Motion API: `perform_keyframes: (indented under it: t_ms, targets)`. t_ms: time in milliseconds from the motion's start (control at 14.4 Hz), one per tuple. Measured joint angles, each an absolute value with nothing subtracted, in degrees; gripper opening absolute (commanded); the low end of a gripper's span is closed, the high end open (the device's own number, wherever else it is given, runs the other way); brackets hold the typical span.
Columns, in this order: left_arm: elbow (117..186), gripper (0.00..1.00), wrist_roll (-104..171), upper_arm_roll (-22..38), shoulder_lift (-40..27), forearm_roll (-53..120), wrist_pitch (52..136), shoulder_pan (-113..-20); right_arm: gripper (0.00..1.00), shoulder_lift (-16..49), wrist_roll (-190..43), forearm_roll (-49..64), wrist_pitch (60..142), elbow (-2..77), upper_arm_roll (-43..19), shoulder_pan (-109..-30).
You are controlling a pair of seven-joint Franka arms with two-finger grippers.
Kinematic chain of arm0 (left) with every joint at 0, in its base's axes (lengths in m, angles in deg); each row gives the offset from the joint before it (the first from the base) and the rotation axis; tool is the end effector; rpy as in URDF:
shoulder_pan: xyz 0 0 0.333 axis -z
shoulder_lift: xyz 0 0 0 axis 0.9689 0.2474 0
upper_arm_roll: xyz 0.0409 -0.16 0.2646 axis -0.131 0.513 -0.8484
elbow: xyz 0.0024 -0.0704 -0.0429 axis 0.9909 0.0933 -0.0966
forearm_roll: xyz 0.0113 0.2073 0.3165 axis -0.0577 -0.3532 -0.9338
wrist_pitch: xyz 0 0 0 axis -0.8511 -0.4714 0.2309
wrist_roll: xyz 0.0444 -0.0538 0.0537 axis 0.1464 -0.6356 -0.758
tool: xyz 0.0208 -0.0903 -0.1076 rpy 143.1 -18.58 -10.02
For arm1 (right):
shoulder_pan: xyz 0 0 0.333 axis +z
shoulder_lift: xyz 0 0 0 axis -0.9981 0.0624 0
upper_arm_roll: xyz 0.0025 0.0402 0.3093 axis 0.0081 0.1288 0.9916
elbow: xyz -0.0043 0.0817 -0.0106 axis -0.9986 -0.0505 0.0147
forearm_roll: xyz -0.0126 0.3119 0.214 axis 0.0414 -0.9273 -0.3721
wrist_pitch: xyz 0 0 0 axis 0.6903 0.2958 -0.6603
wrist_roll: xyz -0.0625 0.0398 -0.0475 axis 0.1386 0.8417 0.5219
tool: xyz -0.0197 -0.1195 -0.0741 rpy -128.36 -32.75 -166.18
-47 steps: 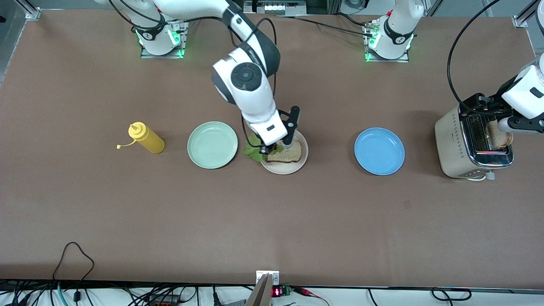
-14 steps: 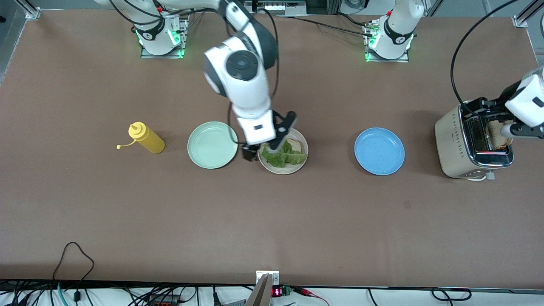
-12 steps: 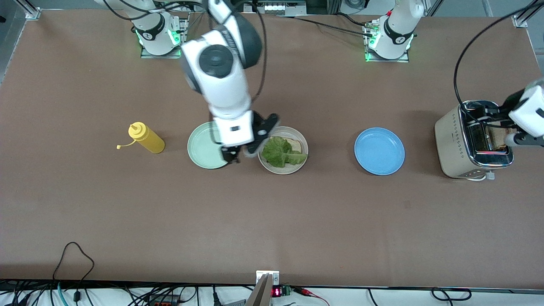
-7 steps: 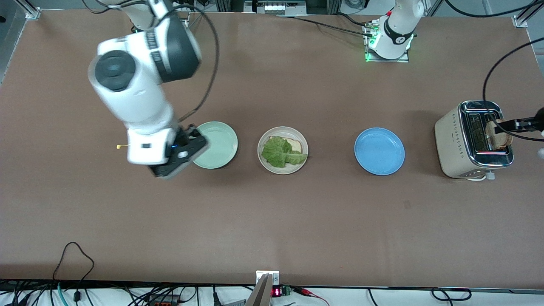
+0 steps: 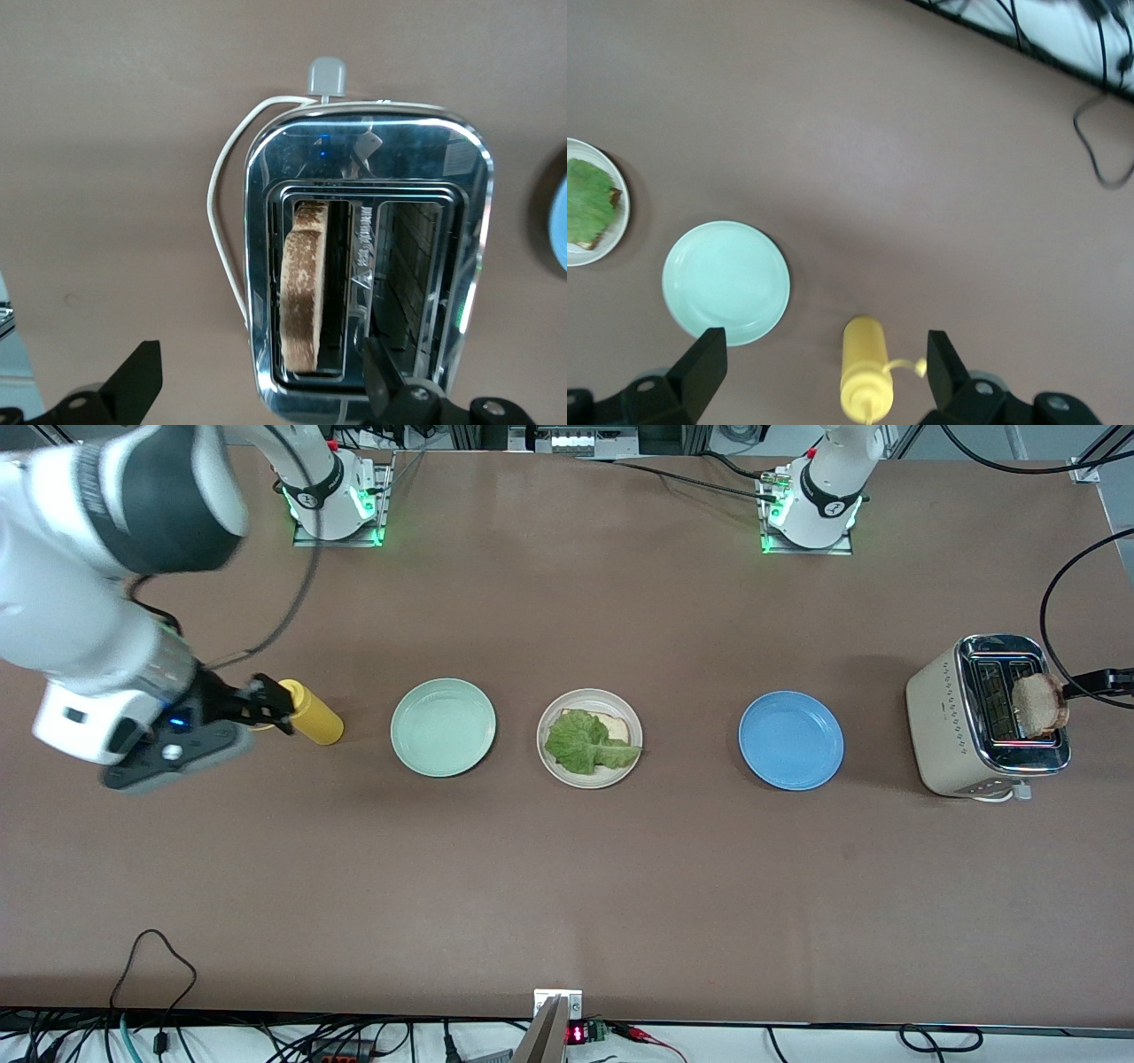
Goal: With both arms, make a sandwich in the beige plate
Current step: 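Withdraw the right gripper to rest while the left gripper reaches the toaster, then grasp the second bread slice with the left gripper and lift it out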
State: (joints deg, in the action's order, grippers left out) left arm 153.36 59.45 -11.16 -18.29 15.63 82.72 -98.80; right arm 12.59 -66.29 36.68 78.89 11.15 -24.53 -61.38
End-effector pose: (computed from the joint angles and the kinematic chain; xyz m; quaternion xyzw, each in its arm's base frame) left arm 0.5292 0.2519 0.3798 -0.9934 -0.0108 0.1083 0.0369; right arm 0.6322 0.1301 0.5362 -0.9842 -0.1756 -0.0196 0.0140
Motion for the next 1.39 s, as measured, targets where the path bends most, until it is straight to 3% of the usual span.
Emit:
perform_keyframes:
  t_ms: [139,277,416,623,901,1108,1385]
  targets:
    - [157.2,0.81,59.4,-11.1,-19.4,15.6,85.2,-99.0,1.00,10.5,-71.0,38.0,76.9,11.2,-19.2,-67.3]
    - [159.5,0.55,59.4,-10.9,-20.2,16.1,87.1,-99.0,1.00,8.3,-73.6,39.4,73.8,11.4,-15.1,-72.1]
    - [160.9,0.52,59.4,-10.8,-20.4,16.8,88.4,-99.0,1.00,5.8,-74.4,40.8,71.5,12.3,-12.1,-76.1]
    - [162.0,0.38,59.4,-10.8,-20.4,16.9,90.5,-99.3,1.00,2.0,-79.0,43.3,71.3,15.2,-7.5,-81.2]
    - [162.5,0.02,59.4,-10.7,-20.4,17.2,92.3,-99.5,1.00,-3.0,-83.7,43.6,75.5,22.1,-5.0,-83.0]
    - [162.5,0.00,59.4,-10.4,-20.4,17.3,92.3,-99.5,1.00,-7.7,-83.9,43.6,81.1,30.7,-4.7,-83.0]
    - [161.7,0.00,59.5,-10.4,-21.6,17.3,89.2,-99.5,1.00,-10.1,-83.9,43.8,81.9,33.7,-4.6,-83.0]
